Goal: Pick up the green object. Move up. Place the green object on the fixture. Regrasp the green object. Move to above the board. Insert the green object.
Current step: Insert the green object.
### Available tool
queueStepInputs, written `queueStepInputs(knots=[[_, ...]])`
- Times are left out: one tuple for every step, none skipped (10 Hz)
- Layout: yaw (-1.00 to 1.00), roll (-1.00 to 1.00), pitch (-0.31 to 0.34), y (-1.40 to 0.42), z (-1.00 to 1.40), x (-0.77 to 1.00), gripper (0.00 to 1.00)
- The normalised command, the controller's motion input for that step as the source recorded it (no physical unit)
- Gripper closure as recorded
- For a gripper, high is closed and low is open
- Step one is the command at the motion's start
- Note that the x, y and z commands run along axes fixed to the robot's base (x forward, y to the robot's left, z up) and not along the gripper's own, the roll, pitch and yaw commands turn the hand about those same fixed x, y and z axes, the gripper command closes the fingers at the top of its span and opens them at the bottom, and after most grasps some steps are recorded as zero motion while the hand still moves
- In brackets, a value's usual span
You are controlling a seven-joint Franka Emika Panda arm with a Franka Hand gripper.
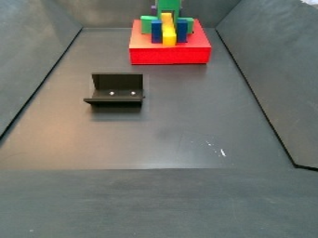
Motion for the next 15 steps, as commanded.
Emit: queueStepInputs(knots=[[-0.11,-0.04,0.199,0.02,-0.04,0.18,1.0],[-0.04,-0.04,0.203,0.0,0.0,0.24,1.0],[-0.07,-0.01,0.043,0.0,0.0,0.11,1.0],[0.0,0.0,0.006,0.0,0.0,0.0,1.0],[0.0,0.04,0.099,0.0,-0.05,0.0,1.0],[0.0,0.0,0.224,0.0,-0.04,0.0,1.0],[0.0,0.0,0.249,0.0,0.0,0.02,1.0],[-0.01,-0.01,0.237,0.0,0.0,0.0,1.0],[-0.05,-0.02,0.247,0.0,0.0,0.03,1.0],[-0.06,-0.03,0.251,0.0,0.0,0.04,1.0],[-0.07,-0.03,0.269,0.0,0.0,0.01,1.0],[-0.05,-0.02,0.284,0.0,0.0,0.0,1.0],[-0.07,-0.01,0.201,-0.01,0.03,0.0,1.0],[-0.09,-0.01,0.164,0.0,0.04,-0.04,1.0],[-0.12,-0.05,0.071,-0.01,0.0,0.0,1.0]])
